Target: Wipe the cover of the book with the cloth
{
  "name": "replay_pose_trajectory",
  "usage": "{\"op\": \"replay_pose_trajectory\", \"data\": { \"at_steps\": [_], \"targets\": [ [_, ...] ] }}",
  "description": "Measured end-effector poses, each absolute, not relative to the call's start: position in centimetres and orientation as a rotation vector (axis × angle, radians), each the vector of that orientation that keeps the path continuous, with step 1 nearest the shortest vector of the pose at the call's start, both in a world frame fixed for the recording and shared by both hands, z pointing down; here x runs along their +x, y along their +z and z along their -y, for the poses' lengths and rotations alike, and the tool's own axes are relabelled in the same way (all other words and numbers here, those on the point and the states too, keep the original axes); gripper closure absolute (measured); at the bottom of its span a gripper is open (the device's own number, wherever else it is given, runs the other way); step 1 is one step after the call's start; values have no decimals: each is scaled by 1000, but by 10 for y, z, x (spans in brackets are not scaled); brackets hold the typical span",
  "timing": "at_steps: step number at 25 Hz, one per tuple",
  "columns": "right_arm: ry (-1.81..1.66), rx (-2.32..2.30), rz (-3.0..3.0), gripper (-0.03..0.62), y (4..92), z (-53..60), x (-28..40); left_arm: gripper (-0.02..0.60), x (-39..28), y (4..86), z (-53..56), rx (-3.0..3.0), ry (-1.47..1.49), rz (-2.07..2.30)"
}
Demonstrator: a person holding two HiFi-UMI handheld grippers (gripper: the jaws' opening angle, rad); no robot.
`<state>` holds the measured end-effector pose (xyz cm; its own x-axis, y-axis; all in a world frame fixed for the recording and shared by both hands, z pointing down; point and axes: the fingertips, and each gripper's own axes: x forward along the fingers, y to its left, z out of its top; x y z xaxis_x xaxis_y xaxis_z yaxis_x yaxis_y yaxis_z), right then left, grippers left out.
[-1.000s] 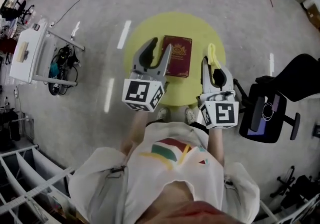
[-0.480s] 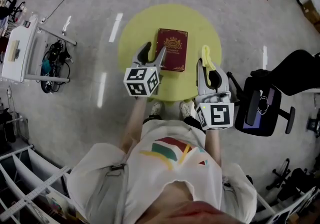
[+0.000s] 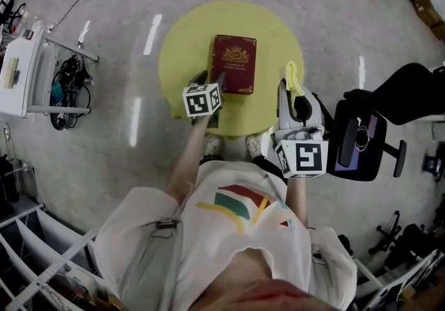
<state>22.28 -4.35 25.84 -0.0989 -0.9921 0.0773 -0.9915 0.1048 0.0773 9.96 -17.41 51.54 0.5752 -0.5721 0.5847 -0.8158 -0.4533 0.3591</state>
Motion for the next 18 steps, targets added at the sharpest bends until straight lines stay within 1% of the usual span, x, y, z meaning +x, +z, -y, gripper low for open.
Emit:
{"op": "replay_pose_trajectory", "data": {
  "at_steps": [10, 18],
  "targets": [
    [-28, 1948, 2256, 565, 264, 44, 209, 362, 102, 570, 168, 2144, 760, 1000],
    [-12, 1913, 2270, 564, 270, 45, 206, 362, 102, 578, 167, 2097, 696, 940]
  ]
}}
